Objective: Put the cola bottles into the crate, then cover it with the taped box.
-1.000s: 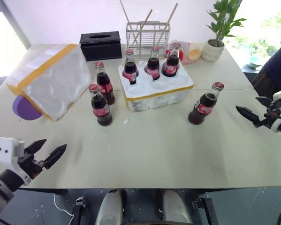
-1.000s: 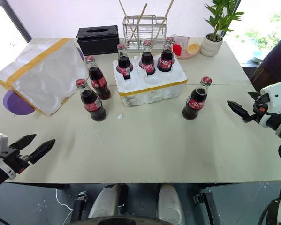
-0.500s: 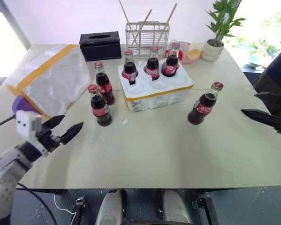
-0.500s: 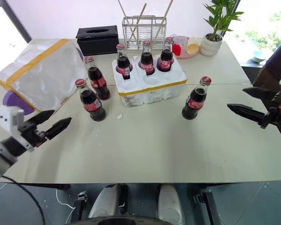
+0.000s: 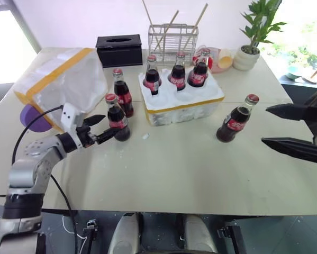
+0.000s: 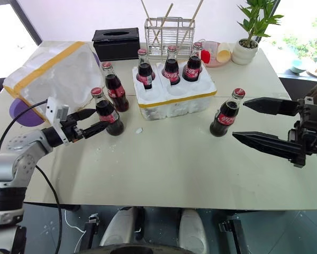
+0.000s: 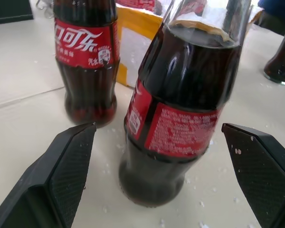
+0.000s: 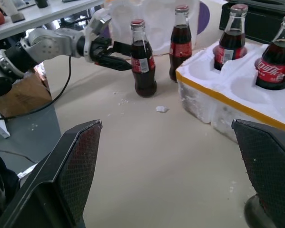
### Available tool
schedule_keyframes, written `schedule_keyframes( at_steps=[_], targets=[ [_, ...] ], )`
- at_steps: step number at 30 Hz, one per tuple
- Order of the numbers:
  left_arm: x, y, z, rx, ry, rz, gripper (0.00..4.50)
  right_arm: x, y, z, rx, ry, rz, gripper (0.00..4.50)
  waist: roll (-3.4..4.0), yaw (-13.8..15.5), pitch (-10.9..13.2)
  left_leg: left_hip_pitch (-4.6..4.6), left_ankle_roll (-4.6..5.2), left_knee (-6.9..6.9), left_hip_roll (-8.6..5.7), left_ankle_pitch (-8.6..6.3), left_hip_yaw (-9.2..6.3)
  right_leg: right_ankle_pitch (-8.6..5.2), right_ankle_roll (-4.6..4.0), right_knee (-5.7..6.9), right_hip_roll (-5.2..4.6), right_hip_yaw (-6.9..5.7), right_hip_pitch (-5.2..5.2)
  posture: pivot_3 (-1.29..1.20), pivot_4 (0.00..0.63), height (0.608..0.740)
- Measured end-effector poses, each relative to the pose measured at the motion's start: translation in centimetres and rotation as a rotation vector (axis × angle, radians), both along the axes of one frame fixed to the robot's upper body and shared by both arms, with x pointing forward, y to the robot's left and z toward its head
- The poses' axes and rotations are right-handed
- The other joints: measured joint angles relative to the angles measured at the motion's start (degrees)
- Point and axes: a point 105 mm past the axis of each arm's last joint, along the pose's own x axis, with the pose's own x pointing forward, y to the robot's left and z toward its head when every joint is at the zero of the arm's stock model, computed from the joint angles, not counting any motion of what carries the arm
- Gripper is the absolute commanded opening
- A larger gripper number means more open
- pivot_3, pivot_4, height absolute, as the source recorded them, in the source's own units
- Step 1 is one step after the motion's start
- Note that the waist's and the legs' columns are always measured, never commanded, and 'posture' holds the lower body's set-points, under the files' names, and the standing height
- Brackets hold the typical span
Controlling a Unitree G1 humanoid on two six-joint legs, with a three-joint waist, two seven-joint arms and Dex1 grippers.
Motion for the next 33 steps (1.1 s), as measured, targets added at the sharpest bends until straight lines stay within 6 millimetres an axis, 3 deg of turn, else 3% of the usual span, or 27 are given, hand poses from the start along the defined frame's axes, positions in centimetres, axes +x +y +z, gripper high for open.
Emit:
schedule_keyframes(
  at_steps=[7, 10, 12, 15, 17, 20, 25, 28, 30, 33],
  targets=[
    [1.6, -2.3, -0.9, 0.002, -0.009, -0.085, 4.44, -0.1, 0.4, -0.3, 0.01, 0.008, 0.002, 4.5, -0.06, -0.2, 0.03, -0.01, 0.01, -0.05, 0.0, 0.0, 0.0, 0.01, 0.01, 0.0, 0.01, 0.0, -0.02, 0.0, 0.15, 0.74],
    [1.3, -2.6, -0.9, 0.011, -0.013, -0.117, 3.62, -0.1, 0.5, -0.4, 0.017, 0.009, -0.001, 4.5, -0.06, -0.19, 0.03, 0.0, 0.02, -0.06, 0.02, 0.01, -0.01, 0.01, 0.02, 0.02, 0.04, 0.0, -0.03, 0.0, 0.15, 0.74],
    [0.8, -2.5, -0.9, 0.025, 0.004, -0.144, 2.81, 0.0, 0.6, -0.4, 0.021, 0.006, 0.0, 4.5, -0.06, -0.19, 0.03, 0.0, 0.02, -0.06, 0.02, 0.01, -0.01, 0.01, 0.02, 0.02, 0.05, 0.0, -0.03, 0.0, 0.15, 0.74],
    [-0.9, -2.1, -0.7, 0.049, 0.077, -0.208, 2.82, 0.2, 0.6, -0.5, 0.028, 0.003, -0.006, 4.5, -0.11, -0.33, 0.06, -0.01, 0.01, -0.07, 0.04, 0.01, 0.01, 0.01, 0.02, 0.02, 0.05, 0.02, -0.05, 0.0, 0.15, 0.74],
    [-2.4, -2.9, -0.4, 0.03, 0.146, -0.288, 2.82, 0.4, 0.8, -0.7, 0.032, 0.002, -0.008, 4.5, -0.13, -0.15, 0.09, -0.04, 0.01, -0.06, 0.04, 0.0, 0.01, 0.0, 0.02, 0.01, 0.04, 0.03, -0.07, 0.0, 0.15, 0.74],
    [-2.9, -5.3, 1.8, -0.047, 0.164, -0.392, 2.82, 0.6, 1.0, -0.9, 0.032, 0.003, -0.008, 4.5, -0.33, 0.94, 0.25, -0.09, 0.0, 0.07, 0.02, 0.01, -0.09, 0.01, 0.01, 0.04, 0.04, -0.02, -0.05, 0.0, 0.15, 0.74],
    [-0.7, -11.0, 10.3, -0.212, -0.036, -0.517, 2.82, 0.6, 1.5, -1.2, 0.036, 0.013, 0.005, 4.5, -0.45, 1.65, 0.34, -0.32, 0.02, 0.49, -0.04, 0.0, -0.15, 0.02, 0.02, -0.02, 0.09, 0.0, 0.13, 0.0, 0.15, 0.74],
    [1.4, -13.9, 13.8, -0.307, -0.103, -0.501, 2.82, 0.6, 1.7, -1.3, 0.026, -0.006, -0.002, 4.5, -0.48, 1.33, 0.35, -0.42, 0.16, 0.64, -0.09, -0.08, -0.11, 0.08, 0.13, -0.06, 0.09, 0.06, 0.13, 0.0, 0.15, 0.74],
    [3.6, -15.6, 14.8, -0.34, -0.102, -0.443, 2.82, 0.7, 1.6, -1.5, 0.035, -0.007, -0.014, 4.5, -0.55, 1.25, 0.39, -0.42, 0.17, 0.65, -0.09, -0.08, -0.12, 0.15, 0.31, -0.05, 0.13, 0.06, 0.1, 0.0, 0.15, 0.74],
    [5.9, -17.0, 14.3, -0.34, -0.082, -0.372, 2.82, 0.8, 1.8, -1.9, 0.039, -0.006, -0.023, 4.5, -0.51, 1.11, 0.41, -0.42, 0.18, 0.59, -0.03, -0.08, -0.14, 0.15, 0.31, 0.04, 0.21, 0.08, -0.03, 0.0, 0.15, 0.74]
  ],
)
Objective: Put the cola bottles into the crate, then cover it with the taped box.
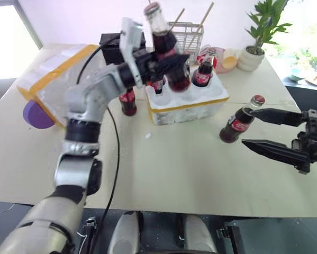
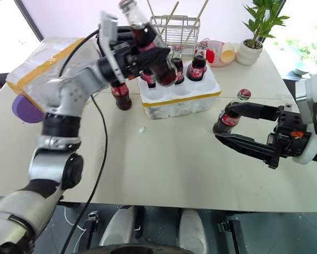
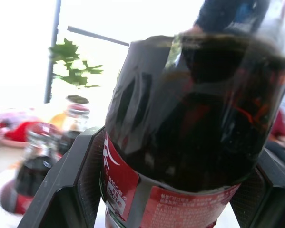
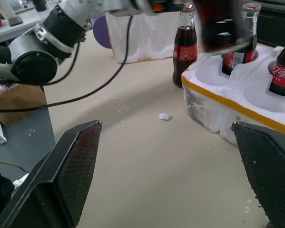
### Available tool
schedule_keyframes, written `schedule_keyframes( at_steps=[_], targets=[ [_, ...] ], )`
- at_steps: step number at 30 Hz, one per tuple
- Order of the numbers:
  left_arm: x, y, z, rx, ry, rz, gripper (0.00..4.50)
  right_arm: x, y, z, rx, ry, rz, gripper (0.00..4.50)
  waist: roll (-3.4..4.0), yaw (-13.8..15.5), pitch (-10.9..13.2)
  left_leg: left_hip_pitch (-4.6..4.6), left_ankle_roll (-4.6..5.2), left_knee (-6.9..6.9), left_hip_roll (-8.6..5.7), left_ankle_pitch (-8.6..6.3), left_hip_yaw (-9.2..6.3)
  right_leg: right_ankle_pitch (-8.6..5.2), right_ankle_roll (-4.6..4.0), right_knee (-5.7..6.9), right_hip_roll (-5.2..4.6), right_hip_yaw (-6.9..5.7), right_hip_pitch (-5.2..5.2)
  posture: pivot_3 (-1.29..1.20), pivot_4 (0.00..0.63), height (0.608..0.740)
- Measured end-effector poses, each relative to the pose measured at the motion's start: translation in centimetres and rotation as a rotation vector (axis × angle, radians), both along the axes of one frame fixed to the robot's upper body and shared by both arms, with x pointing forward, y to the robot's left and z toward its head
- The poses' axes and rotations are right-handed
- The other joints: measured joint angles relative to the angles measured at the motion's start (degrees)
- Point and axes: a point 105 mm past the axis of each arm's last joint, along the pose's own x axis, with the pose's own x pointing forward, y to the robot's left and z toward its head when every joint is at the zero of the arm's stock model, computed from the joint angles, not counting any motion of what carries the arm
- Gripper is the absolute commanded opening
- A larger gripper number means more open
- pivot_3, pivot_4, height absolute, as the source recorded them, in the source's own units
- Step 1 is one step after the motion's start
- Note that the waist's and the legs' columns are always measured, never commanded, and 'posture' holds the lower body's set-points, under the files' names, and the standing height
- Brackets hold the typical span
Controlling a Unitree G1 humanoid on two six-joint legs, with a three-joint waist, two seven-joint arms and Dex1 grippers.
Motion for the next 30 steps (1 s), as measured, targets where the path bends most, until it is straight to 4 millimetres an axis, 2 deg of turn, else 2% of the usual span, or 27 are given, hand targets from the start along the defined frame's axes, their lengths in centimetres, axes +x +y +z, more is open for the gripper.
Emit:
schedule_keyframes(
  at_steps=[3, 6, 8, 11, 15, 18, 20, 21, 22, 26, 30],
  targets=[
    [1.9, -2.1, -2.0, 0.069, 0.015, 0.042, 2.82, 0.2, 0.0, -0.1, 0.004, -0.006, -0.025, 4.5, -0.02, 0.29, 0.03, -0.16, 0.0, 0.0, 0.02, 0.0, -0.06, 0.0, -0.01, -0.01, 0.05, -0.03, -0.11, 0.0, 0.15, 0.74],
    [2.6, -3.8, -4.2, 0.156, 0.007, 0.038, 2.82, 0.1, 0.0, -0.4, 0.016, -0.009, -0.047, 4.5, -0.02, 0.3, 0.04, -0.62, 0.0, 0.11, 0.01, 0.01, -0.04, 0.09, 0.12, -0.01, 0.04, -0.01, -0.54, 0.0, 0.15, 0.74],
    [2.5, -4.9, -4.0, 0.183, -0.042, 0.019, 2.82, 0.1, 0.0, -0.8, 0.025, 0.002, -0.064, 4.5, -0.03, 0.53, 0.04, -0.66, 0.01, 0.13, -0.02, 0.01, -0.04, 0.15, 0.23, -0.01, 0.01, -0.01, -0.55, 0.0, 0.15, 0.74],
    [2.8, -5.7, -4.7, 0.203, -0.064, 0.035, 2.82, 0.1, 0.1, -0.9, 0.025, -0.006, -0.081, 4.5, -0.04, 0.51, 0.04, -0.65, 0.01, 0.14, -0.02, 0.01, -0.04, 0.16, 0.24, -0.01, 0.01, -0.01, -0.53, 0.0, 0.15, 0.74],
    [3.5, -6.0, -7.3, 0.289, -0.065, 0.103, 2.82, 0.2, 0.1, -0.8, 0.044, -0.009, -0.099, 4.5, -0.05, 0.23, 0.04, -0.59, 0.01, 0.15, -0.01, 0.01, -0.05, 0.15, 0.21, 0.02, 0.01, -0.01, -0.53, 0.0, 0.15, 0.74],
    [3.6, -6.4, -8.1, 0.315, -0.072, 0.124, 2.82, 0.4, 0.1, -0.8, 0.05, -0.01, -0.105, 4.5, -0.04, 0.2, 0.04, -0.59, 0.02, 0.11, 0.0, 0.0, -0.05, 0.18, 0.26, 0.02, 0.01, -0.01, -0.55, 0.0, 0.15, 0.74],
    [3.8, -6.5, -8.8, 0.334, -0.059, 0.142, 3.86, 0.6, 0.3, -0.8, 0.055, -0.012, -0.098, 4.5, -0.04, 0.25, 0.04, -0.6, 0.03, 0.1, 0.0, -0.01, -0.05, 0.19, 0.28, 0.02, 0.02, -0.02, -0.55, 0.0, 0.15, 0.74],
    [3.7, -6.7, -9.2, 0.343, -0.05, 0.14, 4.17, 0.7, 0.4, -0.8, 0.059, -0.01, -0.095, 4.5, -0.04, 0.29, 0.04, -0.6, 0.03, 0.1, 0.0, -0.01, -0.04, 0.19, 0.28, 0.02, 0.02, -0.02, -0.55, 0.0, 0.15, 0.74],
    [3.7, -6.8, -9.2, 0.343, -0.056, 0.139, 4.47, 0.9, 0.5, -0.8, 0.062, -0.008, -0.092, 4.5, -0.04, 0.29, 0.04, -0.61, 0.03, 0.11, 0.0, 0.0, -0.04, 0.19, 0.28, 0.02, 0.02, -0.01, -0.55, 0.0, 0.15, 0.74],
    [3.5, -6.4, -8.8, 0.345, -0.06, 0.11, 4.47, 1.0, 0.7, -0.8, 0.06, -0.007, -0.081, 4.5, -0.04, 0.33, 0.04, -0.61, 0.02, 0.18, -0.01, 0.0, -0.04, 0.2, 0.26, 0.04, 0.02, -0.01, -0.54, 0.0, 0.15, 0.74],
    [2.4, -3.8, -6.5, 0.267, -0.119, 0.046, 4.47, 1.2, 0.6, -0.8, 0.065, -0.004, -0.08, 4.5, 0.02, -0.27, 0.02, -0.55, 0.02, 0.14, 0.06, 0.0, -0.01, 0.21, 0.26, 0.14, 0.01, 0.05, -0.56, 0.0, 0.15, 0.74]
  ],
)
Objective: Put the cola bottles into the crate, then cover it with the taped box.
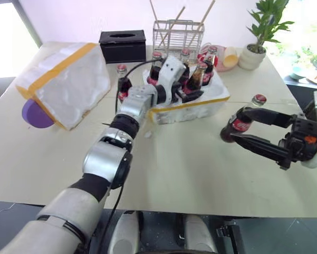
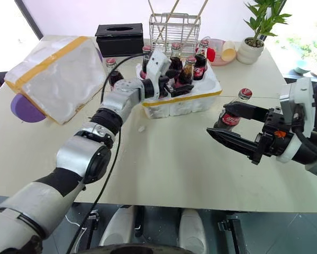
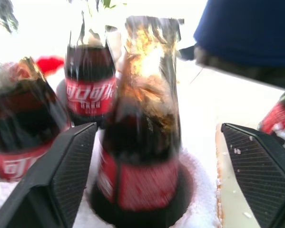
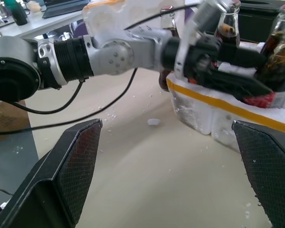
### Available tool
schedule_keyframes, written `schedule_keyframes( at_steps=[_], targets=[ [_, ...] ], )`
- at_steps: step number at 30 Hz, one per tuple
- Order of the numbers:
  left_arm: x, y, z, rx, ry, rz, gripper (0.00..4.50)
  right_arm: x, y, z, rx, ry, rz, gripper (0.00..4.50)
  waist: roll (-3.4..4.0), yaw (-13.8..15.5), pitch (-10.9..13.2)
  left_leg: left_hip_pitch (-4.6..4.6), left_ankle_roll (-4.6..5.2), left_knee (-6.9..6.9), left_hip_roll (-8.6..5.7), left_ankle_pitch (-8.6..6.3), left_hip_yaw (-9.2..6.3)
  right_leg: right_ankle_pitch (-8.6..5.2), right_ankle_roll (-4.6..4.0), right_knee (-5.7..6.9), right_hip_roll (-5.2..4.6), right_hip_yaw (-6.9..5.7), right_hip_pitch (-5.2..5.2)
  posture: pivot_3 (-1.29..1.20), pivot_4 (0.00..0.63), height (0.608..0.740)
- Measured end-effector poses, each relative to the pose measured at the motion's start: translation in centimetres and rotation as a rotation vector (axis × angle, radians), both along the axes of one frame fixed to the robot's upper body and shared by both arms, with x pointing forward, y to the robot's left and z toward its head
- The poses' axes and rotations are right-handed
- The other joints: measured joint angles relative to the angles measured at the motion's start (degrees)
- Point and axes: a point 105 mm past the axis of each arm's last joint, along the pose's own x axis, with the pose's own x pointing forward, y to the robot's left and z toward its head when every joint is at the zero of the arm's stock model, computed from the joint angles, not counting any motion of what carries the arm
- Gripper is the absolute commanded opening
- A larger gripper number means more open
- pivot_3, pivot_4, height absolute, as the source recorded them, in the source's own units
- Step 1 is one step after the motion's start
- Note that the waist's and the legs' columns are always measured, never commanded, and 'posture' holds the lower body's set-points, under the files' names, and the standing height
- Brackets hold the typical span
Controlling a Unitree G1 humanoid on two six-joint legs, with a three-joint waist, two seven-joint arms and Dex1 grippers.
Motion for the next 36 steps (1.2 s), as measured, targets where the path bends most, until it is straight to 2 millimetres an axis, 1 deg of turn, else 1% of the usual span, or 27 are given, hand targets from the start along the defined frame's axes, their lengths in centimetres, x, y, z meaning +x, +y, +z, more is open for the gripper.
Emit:
schedule_keyframes(
  at_steps=[2, 4, 5, 7, 8, 9, 10, 13, 14, 18, 21, 25, 30, 34, 36],
  targets=[
    [-1.7, 2.8, 1.1, -0.049, -0.015, -0.038, 4.47, 0.0, 0.0, -0.2, -0.001, 0.009, 0.002, 4.5, 0.03, -0.69, 0.0, 0.03, 0.0, -0.04, 0.03, 0.0, -0.04, 0.01, 0.02, 0.21, 0.01, 0.0, -0.06, 0.0, 0.15, 0.74],
    [-3.6, 5.8, 1.7, -0.075, -0.015, -0.042, 4.47, 0.0, 0.0, -0.3, 0.001, 0.015, 0.002, 4.5, 0.03, -1.11, 0.0, 0.08, -0.01, -0.02, 0.03, 0.01, -0.07, 0.0, 0.02, 0.46, 0.01, 0.01, -0.1, 0.0, 0.15, 0.74],
    [-4.7, 7.5, 1.7, -0.066, -0.018, -0.025, 4.47, 0.0, 0.0, -0.3, 0.002, 0.018, 0.005, 4.5, 0.04, -1.23, 0.0, 0.13, -0.02, -0.02, 0.03, 0.02, -0.07, -0.01, 0.02, 0.58, 0.01, 0.02, -0.1, 0.0, 0.15, 0.74],
    [-5.9, 10.3, 1.2, -0.039, -0.008, 0.047, 4.47, -0.1, 0.1, -0.4, 0.005, 0.022, 0.012, 4.5, 0.04, -1.06, 0.0, 0.21, -0.1, 0.03, 0.02, 0.08, -0.09, -0.01, 0.0, 0.72, 0.02, 0.02, -0.09, 0.0, 0.15, 0.74],
    [-6.3, 11.5, 0.9, -0.025, -0.002, 0.088, 4.47, -0.1, 0.2, -0.4, 0.006, 0.023, 0.017, 4.5, 0.05, -1.01, -0.01, 0.29, -0.12, 0.05, 0.02, 0.1, -0.09, -0.02, -0.01, 0.73, 0.02, 0.02, -0.01, 0.0, 0.15, 0.74],
    [-6.7, 13.0, 0.4, -0.004, 0.01, 0.15, 4.47, -0.2, 0.4, -0.4, 0.006, 0.023, 0.028, 4.5, 0.05, -0.92, -0.01, 0.32, -0.17, 0.08, 0.02, 0.13, -0.1, -0.13, -0.21, 0.69, 0.03, 0.02, 0.07, 0.0, 0.15, 0.74],
    [-6.9, 14.6, -0.3, 0.018, 0.024, 0.22, 4.47, -0.3, 0.5, -0.3, 0.003, 0.024, 0.037, 4.5, 0.05, -1.0, -0.01, 0.35, -0.18, 0.11, 0.02, 0.13, -0.06, -0.14, -0.23, 0.65, 0.03, 0.07, 0.1, 0.0, 0.15, 0.74],
    [-6.5, 18.1, -2.1, 0.074, 0.068, 0.405, 4.47, -0.4, 0.8, -0.1, 0.0, 0.021, 0.066, 4.5, 0.0, -0.78, 0.0, 0.39, -0.24, 0.17, 0.01, 0.17, -0.06, -0.15, -0.26, 0.56, 0.02, 0.09, 0.23, 0.0, 0.15, 0.74],
    [-6.2, 18.6, -2.2, 0.086, 0.066, 0.44, 4.47, -0.4, 1.0, 0.1, -0.002, 0.016, 0.078, 4.5, -0.02, -0.58, 0.02, 0.38, -0.28, 0.17, 0.0, 0.18, -0.06, -0.15, -0.27, 0.55, 0.01, 0.09, 0.23, 0.0, 0.15, 0.74],
    [-4.5, 19.6, -1.8, 0.068, 0.034, 0.514, 4.47, -0.4, 1.5, 0.0, -0.02, 0.029, 0.116, 4.5, -0.03, 0.26, 0.01, 0.36, -0.28, 0.12, 0.0, 0.19, -0.03, -0.15, -0.28, 0.43, 0.01, 0.09, 0.22, 0.0, 0.15, 0.74],
    [-3.0, 19.6, -1.5, 0.05, 0.018, 0.517, 4.47, -0.3, 1.7, 0.1, -0.019, 0.027, 0.13, 4.5, -0.03, 0.6, 0.01, 0.27, -0.28, 0.1, 0.0, 0.19, -0.02, -0.14, -0.27, 0.43, 0.02, 0.07, 0.15, 0.0, 0.15, 0.74],
    [-0.8, 18.9, -2.6, 0.073, 0.036, 0.487, 4.47, -0.3, 1.7, 0.1, -0.019, 0.028, 0.133, 4.5, -0.04, 0.51, 0.01, 0.21, -0.28, 0.11, -0.01, 0.19, 0.0, -0.13, -0.25, 0.4, 0.02, 0.06, 0.13, 0.0, 0.15, 0.74],
    [0.6, 17.6, -4.1, 0.11, 0.065, 0.433, 4.47, -0.3, 1.7, 0.0, -0.017, 0.028, 0.13, 4.5, -0.04, 0.44, 0.01, 0.2, -0.27, 0.11, 0.0, 0.19, 0.0, -0.03, -0.08, 0.45, 0.02, 0.06, 0.06, 0.0, 0.15, 0.74],
    [1.5, 17.3, -5.3, 0.127, 0.083, 0.427, 4.47, -0.3, 1.7, -0.1, -0.014, 0.033, 0.125, 4.5, -0.05, 0.44, 0.01, 0.15, -0.27, 0.11, 0.0, 0.19, 0.0, -0.01, -0.03, 0.45, 0.02, 0.05, 0.02, 0.0, 0.15, 0.74],
    [2.0, 17.3, -5.7, 0.13, 0.094, 0.434, 3.96, -0.3, 1.7, -0.2, -0.01, 0.033, 0.123, 4.5, -0.05, 0.47, 0.02, 0.13, -0.27, 0.12, 0.0, 0.19, 0.0, 0.0, -0.02, 0.46, 0.02, 0.05, -0.01, 0.0, 0.15, 0.74]
  ],
)
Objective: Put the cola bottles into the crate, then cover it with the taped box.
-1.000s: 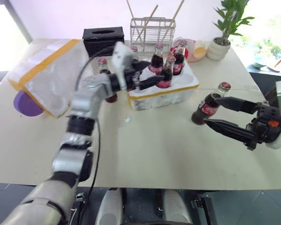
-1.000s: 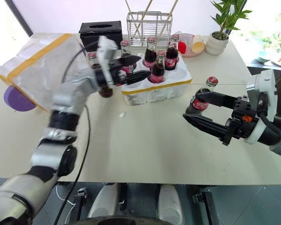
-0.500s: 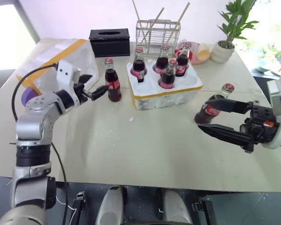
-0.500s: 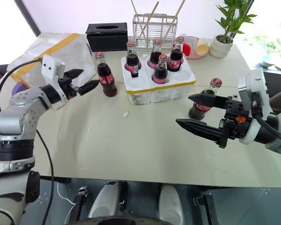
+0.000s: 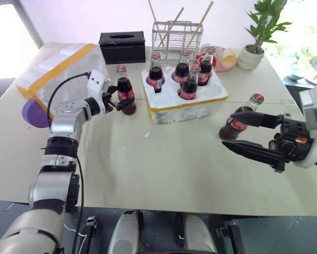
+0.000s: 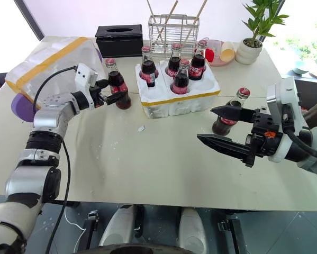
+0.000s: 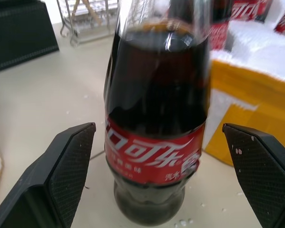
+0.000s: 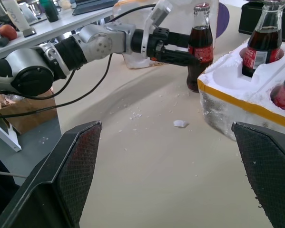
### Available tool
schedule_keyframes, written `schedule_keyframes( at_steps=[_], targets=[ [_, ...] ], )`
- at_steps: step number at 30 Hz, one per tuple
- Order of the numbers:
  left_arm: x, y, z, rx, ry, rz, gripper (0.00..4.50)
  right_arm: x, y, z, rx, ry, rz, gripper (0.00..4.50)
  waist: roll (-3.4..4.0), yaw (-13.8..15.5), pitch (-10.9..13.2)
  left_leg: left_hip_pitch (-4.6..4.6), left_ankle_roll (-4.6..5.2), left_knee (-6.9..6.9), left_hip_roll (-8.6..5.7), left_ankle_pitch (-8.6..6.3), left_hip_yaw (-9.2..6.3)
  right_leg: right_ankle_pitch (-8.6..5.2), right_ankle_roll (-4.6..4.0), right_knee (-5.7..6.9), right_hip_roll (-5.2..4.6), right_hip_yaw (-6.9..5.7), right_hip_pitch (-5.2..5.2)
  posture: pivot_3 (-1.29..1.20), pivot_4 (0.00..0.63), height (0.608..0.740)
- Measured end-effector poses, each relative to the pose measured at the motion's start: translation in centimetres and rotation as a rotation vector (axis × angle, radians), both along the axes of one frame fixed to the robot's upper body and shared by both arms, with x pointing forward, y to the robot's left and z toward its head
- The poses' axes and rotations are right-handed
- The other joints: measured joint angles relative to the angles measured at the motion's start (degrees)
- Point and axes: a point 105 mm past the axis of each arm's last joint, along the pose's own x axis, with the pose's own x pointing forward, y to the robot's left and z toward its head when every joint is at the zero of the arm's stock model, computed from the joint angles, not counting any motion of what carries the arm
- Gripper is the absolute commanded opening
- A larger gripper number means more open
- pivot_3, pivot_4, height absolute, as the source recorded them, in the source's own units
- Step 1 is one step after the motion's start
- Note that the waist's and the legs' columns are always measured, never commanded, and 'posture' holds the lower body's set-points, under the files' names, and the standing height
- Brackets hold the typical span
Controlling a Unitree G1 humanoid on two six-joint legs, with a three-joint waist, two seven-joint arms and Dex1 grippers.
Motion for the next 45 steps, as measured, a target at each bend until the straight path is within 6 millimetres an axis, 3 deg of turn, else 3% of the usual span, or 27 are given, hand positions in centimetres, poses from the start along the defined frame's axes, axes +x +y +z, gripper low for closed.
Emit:
schedule_keyframes(
  at_steps=[3, 7, 13, 15, 17, 21, 23, 25, 31, 38, 41, 42, 45],
  targets=[
    [0.3, -0.1, -0.1, 0.0, -0.01, -0.006, 2.77, 0.0, -0.1, -0.2, 0.01, 0.006, -0.005, 4.5, 0.0, 0.0, 0.0, -0.03, 0.0, 0.0, 0.0, 0.0, 0.0, 0.0, 0.01, -0.01, 0.0, 0.0, -0.01, 0.0, 0.15, 0.74],
    [-0.5, 0.4, 0.0, 0.01, 0.005, -0.048, 2.76, 0.0, -0.1, -0.5, 0.022, 0.017, -0.016, 4.5, 0.0, -0.16, 0.0, -0.05, 0.0, -0.02, 0.01, 0.0, 0.0, 0.01, 0.02, 0.06, 0.0, 0.0, -0.09, 0.0, 0.15, 0.74],
    [-6.9, 0.9, 0.4, -0.07, 0.173, -0.344, 2.76, -0.2, -0.6, -0.9, 0.027, 0.027, -0.054, 4.5, -0.07, -0.92, 0.1, -0.1, 0.0, -0.07, 0.06, 0.0, -0.06, 0.0, 0.0, 0.23, 0.01, -0.03, -0.22, 0.0, 0.15, 0.74],
    [-8.9, 0.1, 2.4, -0.116, 0.21, -0.456, 2.76, -0.2, -0.6, -1.1, 0.031, 0.033, -0.061, 4.5, -0.1, -0.54, 0.11, -0.12, -0.05, 0.0, 0.05, 0.03, -0.1, -0.06, -0.1, 0.23, 0.01, -0.05, -0.2, 0.0, 0.15, 0.74],
    [-9.4, -0.9, 4.6, -0.16, 0.178, -0.52, 2.76, -0.2, -0.6, -1.3, 0.032, 0.038, -0.066, 4.5, -0.08, 0.08, 0.1, -0.08, -0.07, 0.09, 0.03, 0.04, -0.09, -0.13, -0.23, 0.2, 0.0, -0.03, -0.1, 0.0, 0.15, 0.74],
    [-6.8, -3.6, 10.0, -0.285, 0.023, -0.501, 2.76, -0.2, -0.7, -1.1, 0.039, 0.02, -0.077, 4.5, -0.15, 0.45, 0.1, -0.12, -0.07, 0.27, -0.06, 0.13, -0.12, -0.11, -0.24, 0.1, 0.0, 0.0, 0.07, 0.0, 0.15, 0.74],
    [-5.2, -4.6, 11.2, -0.305, -0.041, -0.462, 2.76, -0.1, -0.7, -1.1, 0.043, 0.017, -0.083, 4.5, -0.15, 0.1, 0.1, -0.12, -0.04, 0.24, -0.07, 0.11, -0.1, -0.11, -0.22, 0.07, 0.0, 0.04, 0.08, 0.0, 0.15, 0.74],
    [-3.9, -5.3, 10.9, -0.28, -0.064, -0.418, 2.76, 0.0, -0.7, -1.0, 0.046, 0.011, -0.087, 4.5, -0.14, -0.17, 0.1, -0.08, -0.03, 0.09, -0.08, 0.11, -0.06, -0.01, -0.04, 0.08, 0.0, 0.04, 0.01, 0.0, 0.15, 0.74],
    [-1.7, -7.4, 5.4, -0.167, 0.038, -0.39, 2.76, 0.2, -1.0, -1.3, 0.054, 0.011, -0.121, 4.5, -0.15, -0.37, 0.13, -0.12, -0.01, -0.13, -0.01, 0.11, -0.11, 0.01, 0.01, 0.27, 0.11, 0.0, -0.24, 0.0, 0.15, 0.74],
    [-1.2, -8.6, 3.4, 0.034, -0.03, -0.401, 2.76, 0.1, -1.2, -2.0, 0.065, 0.022, -0.153, 4.5, -0.17, -0.15, 0.14, -0.12, -0.01, -0.03, -0.01, 0.11, -0.09, 0.01, 0.0, 0.22, 0.08, 0.04, -0.2, 0.0, 0.15, 0.74],
    [-0.9, -9.4, 2.5, 0.049, -0.033, -0.382, 4.24, 0.4, -1.5, -2.0, 0.06, 0.005, -0.18, 4.5, -0.17, -0.04, 0.14, -0.13, -0.01, 0.0, -0.01, 0.11, -0.1, 0.01, 0.0, 0.23, 0.08, 0.04, -0.19, 0.0, 0.15, 0.74],
    [-0.8, -9.6, 2.5, 0.055, -0.043, -0.378, 4.47, 0.6, -1.6, -2.1, 0.051, -0.001, -0.194, 4.5, -0.16, -0.01, 0.12, -0.1, -0.01, 0.01, -0.02, 0.11, -0.1, 0.01, 0.0, 0.22, 0.07, 0.04, -0.14, 0.0, 0.15, 0.74],
    [-0.9, -9.6, 2.6, 0.042, -0.055, -0.373, 4.47, 1.3, -2.3, -2.5, 0.024, -0.013, -0.258, 4.5, -0.16, -0.14, 0.12, -0.1, -0.01, 0.01, -0.02, 0.11, -0.09, 0.01, 0.0, 0.22, 0.07, 0.04, -0.15, 0.0, 0.15, 0.74]
  ],
)
